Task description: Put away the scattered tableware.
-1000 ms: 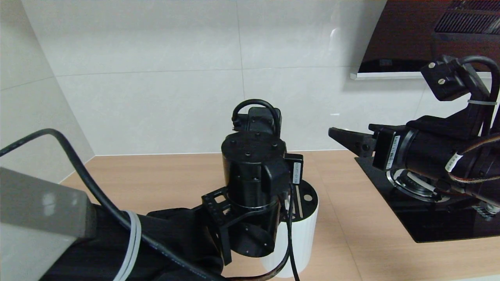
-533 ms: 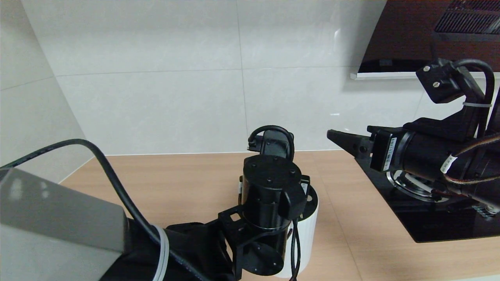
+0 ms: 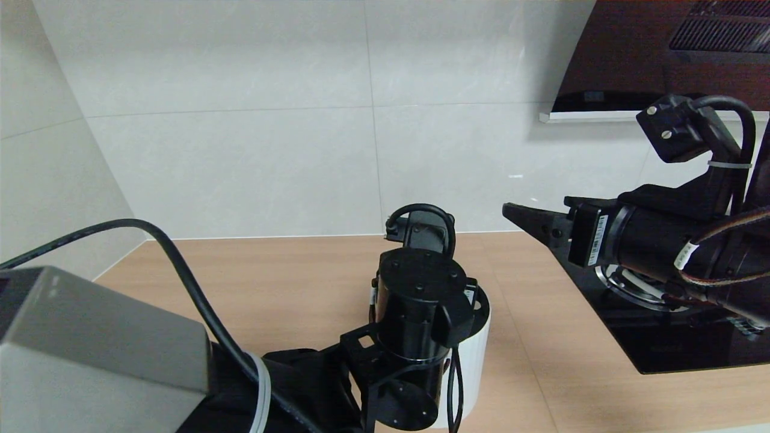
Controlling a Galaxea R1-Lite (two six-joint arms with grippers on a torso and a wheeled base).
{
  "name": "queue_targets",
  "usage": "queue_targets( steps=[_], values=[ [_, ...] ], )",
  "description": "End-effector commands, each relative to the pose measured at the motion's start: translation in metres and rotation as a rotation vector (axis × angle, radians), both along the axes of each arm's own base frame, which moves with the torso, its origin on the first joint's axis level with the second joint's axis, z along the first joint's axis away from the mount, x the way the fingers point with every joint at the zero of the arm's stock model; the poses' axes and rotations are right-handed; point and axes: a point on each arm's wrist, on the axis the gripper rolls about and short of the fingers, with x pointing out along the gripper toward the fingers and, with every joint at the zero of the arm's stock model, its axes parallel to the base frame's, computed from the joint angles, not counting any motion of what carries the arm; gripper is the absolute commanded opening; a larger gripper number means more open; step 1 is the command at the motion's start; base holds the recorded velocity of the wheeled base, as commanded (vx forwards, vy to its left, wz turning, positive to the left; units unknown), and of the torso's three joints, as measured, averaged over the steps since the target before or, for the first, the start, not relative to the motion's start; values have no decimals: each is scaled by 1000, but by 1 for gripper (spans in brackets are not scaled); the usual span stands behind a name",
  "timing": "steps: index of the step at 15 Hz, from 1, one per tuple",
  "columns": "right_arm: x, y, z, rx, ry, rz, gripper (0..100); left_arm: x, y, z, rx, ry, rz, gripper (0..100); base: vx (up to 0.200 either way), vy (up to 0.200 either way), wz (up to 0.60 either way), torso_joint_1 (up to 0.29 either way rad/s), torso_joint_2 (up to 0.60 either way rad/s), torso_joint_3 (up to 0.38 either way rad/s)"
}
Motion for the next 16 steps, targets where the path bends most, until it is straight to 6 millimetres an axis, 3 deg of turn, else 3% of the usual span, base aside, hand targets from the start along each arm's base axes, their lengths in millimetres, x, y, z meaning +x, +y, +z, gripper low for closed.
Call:
queue_targets(
  steps=[1, 10, 11, 13, 16],
  values=[
    [0, 0, 0, -1, 1, 0, 100, 0, -1, -1, 2, 2, -2, 100, 0, 0, 0, 0, 0, 0],
    [1, 1, -2, -5, 5, -2, 100, -1, 1, 8, -40, -28, -2, 100, 0, 0, 0, 0, 0, 0],
    [0, 0, 1, 5, -7, -3, 100, -6, 24, 56, -157, -121, 18, 100, 0, 0, 0, 0, 0, 0],
    [3, -5, 4, 12, -15, -28, 100, -26, 59, 107, -279, -209, 0, 100, 0, 0, 0, 0, 0, 0],
    [-5, -20, 17, 44, -60, -47, 100, -50, 116, 145, -330, -313, -65, 100, 0, 0, 0, 0, 0, 0]
  ],
)
